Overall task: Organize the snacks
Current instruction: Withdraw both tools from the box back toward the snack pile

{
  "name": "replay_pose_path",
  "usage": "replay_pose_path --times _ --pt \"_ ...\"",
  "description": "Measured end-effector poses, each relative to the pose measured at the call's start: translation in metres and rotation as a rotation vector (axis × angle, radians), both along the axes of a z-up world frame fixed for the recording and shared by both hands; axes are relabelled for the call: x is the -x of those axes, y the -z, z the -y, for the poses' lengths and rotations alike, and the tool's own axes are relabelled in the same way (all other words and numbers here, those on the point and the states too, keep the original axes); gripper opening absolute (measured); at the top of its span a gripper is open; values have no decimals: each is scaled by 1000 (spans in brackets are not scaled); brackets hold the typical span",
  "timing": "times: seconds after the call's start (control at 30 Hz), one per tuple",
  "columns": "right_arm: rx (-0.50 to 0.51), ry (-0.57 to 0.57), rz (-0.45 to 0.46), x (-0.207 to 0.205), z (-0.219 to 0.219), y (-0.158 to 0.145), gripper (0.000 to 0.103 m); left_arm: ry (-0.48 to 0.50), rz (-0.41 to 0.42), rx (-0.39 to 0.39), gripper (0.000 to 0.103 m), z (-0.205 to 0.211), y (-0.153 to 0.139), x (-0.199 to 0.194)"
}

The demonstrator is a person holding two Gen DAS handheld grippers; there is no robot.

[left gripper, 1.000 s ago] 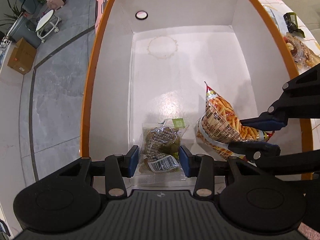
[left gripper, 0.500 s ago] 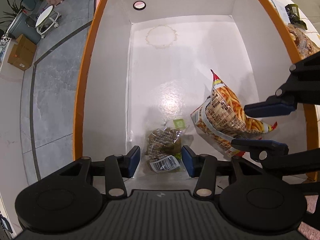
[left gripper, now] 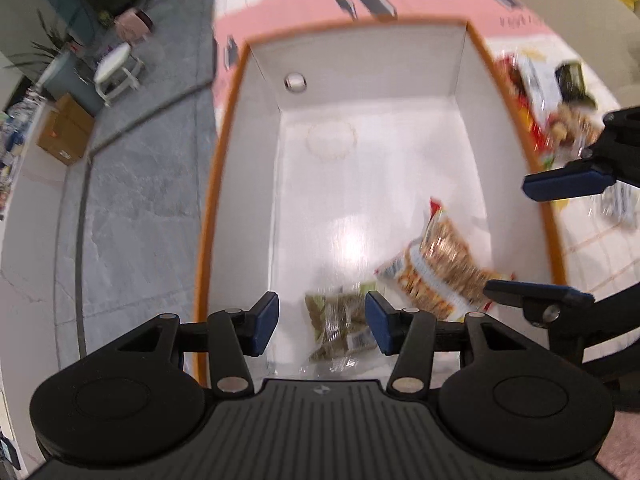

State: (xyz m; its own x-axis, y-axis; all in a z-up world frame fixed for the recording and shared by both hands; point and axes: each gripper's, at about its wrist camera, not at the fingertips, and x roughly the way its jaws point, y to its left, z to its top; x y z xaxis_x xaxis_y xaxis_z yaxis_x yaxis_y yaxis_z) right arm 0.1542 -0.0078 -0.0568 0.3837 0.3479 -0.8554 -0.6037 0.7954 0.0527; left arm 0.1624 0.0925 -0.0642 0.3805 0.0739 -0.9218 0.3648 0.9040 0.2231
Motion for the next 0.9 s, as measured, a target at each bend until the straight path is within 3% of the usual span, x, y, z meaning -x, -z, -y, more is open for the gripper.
replay_pose_path --times 0.27,0.5,0.67,0.9 --pt "-98 157 125 20 65 -30 64 48 178 99 60 44 -46 28" --pt "-161 296 206 41 129 -44 71 32 277 195 61 82 -61 46" --pt "-169 363 224 53 163 -40 72 23 280 301 61 103 -58 57" --pt "-137 466 209 71 201 -13 72 36 251 352 61 138 -35 65"
